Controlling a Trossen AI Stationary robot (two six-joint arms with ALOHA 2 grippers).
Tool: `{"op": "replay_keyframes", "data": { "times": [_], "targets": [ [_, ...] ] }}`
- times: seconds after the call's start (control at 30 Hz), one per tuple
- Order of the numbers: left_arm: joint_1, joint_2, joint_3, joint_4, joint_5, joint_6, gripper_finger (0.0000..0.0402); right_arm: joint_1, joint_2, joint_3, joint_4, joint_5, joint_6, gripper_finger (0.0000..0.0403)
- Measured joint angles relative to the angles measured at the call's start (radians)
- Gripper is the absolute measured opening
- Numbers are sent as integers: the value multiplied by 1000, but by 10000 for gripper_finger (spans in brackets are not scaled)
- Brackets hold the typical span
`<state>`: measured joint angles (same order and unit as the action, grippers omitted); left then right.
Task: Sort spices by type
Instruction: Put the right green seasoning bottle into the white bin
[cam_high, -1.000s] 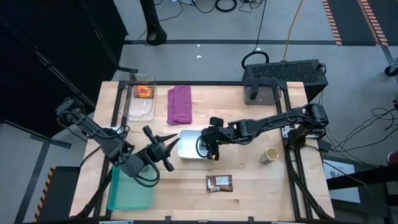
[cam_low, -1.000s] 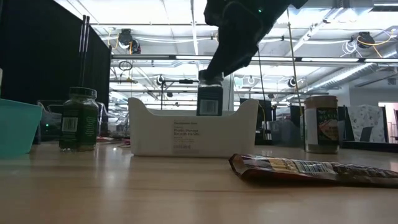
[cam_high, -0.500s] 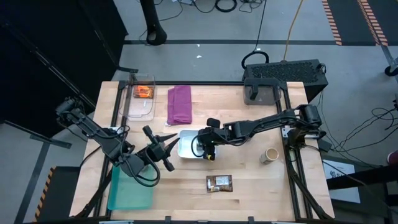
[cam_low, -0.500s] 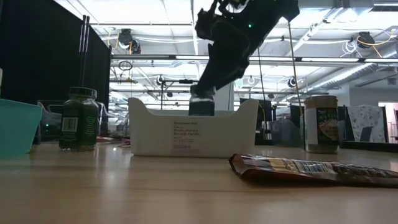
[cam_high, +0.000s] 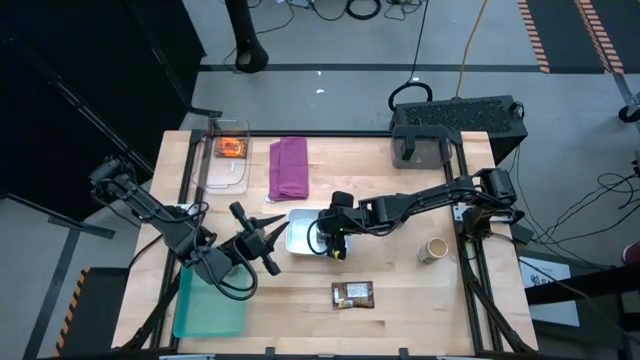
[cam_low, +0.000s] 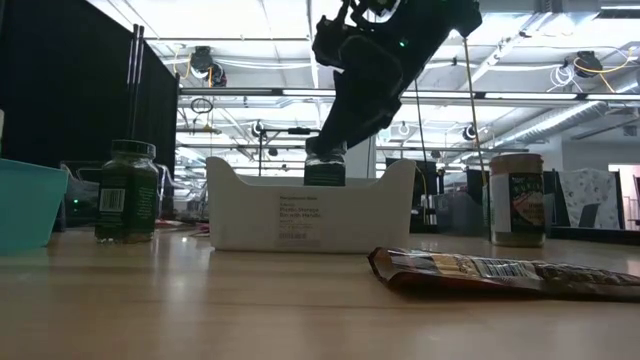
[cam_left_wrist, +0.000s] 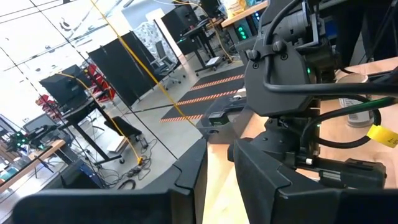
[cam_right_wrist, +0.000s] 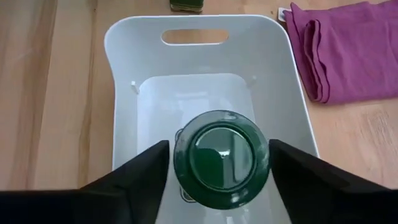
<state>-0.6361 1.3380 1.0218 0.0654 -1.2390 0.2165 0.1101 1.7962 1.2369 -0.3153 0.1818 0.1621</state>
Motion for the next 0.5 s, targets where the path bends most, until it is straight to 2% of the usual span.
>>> {"op": "replay_keyframes", "data": {
  "times": [0.17, 0.5],
  "targets": [
    [0, 0, 0, 0, 0, 0, 86, 0, 0, 0, 2, 2, -17, 281],
    [0, 0, 0, 0, 0, -1, 86, 0, -5, 18, -21, 2, -39, 277]
  ]
}}
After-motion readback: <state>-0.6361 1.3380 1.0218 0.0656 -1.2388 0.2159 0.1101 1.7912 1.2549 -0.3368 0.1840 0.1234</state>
